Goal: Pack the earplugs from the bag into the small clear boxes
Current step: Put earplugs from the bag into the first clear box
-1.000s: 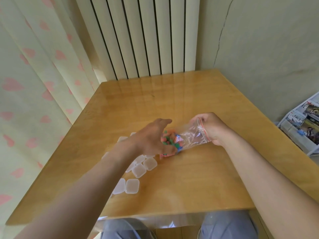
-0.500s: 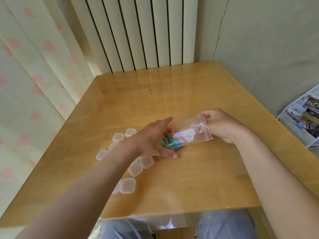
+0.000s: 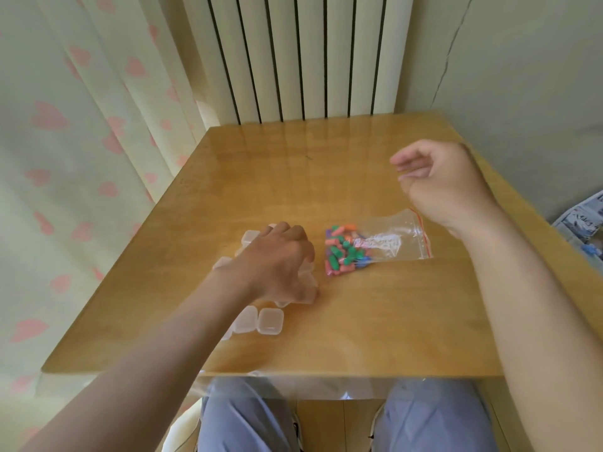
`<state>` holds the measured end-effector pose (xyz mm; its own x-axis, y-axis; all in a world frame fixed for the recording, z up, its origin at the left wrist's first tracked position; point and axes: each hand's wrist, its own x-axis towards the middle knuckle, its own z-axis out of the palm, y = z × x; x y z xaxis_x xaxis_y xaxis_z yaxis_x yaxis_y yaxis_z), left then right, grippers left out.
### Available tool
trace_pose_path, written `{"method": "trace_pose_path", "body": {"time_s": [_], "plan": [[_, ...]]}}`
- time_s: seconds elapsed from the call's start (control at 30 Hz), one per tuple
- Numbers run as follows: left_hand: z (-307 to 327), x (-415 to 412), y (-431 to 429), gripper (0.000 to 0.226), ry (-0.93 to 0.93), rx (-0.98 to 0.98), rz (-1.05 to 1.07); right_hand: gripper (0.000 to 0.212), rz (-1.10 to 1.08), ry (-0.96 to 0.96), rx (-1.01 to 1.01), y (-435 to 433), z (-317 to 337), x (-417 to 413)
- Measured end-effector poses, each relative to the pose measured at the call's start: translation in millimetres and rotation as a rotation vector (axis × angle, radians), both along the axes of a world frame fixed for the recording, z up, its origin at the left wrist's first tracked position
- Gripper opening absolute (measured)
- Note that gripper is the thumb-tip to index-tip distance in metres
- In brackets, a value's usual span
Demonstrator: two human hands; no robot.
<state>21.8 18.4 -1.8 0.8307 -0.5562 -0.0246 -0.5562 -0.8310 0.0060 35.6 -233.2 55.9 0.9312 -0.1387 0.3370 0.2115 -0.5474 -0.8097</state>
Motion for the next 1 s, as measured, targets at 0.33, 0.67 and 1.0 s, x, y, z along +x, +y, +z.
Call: {"method": "trace_pose_path", "body": {"time_s": [0.33, 0.67, 1.0], "plan": [[-2, -2, -3, 0.038, -0.036, 0.037, -0.044, 0.034, 0.094, -0.005, -0.037, 15, -15, -6], [-6, -3, -8, 0.028, 0.040, 0.000, -0.103, 0.034, 0.203, 0.054, -0.116, 24, -25, 3], [11, 30, -35, 0.035, -0.127, -0.808, -0.163, 0.029, 0.327, 0.193, 0.011, 17, -23, 16]]}}
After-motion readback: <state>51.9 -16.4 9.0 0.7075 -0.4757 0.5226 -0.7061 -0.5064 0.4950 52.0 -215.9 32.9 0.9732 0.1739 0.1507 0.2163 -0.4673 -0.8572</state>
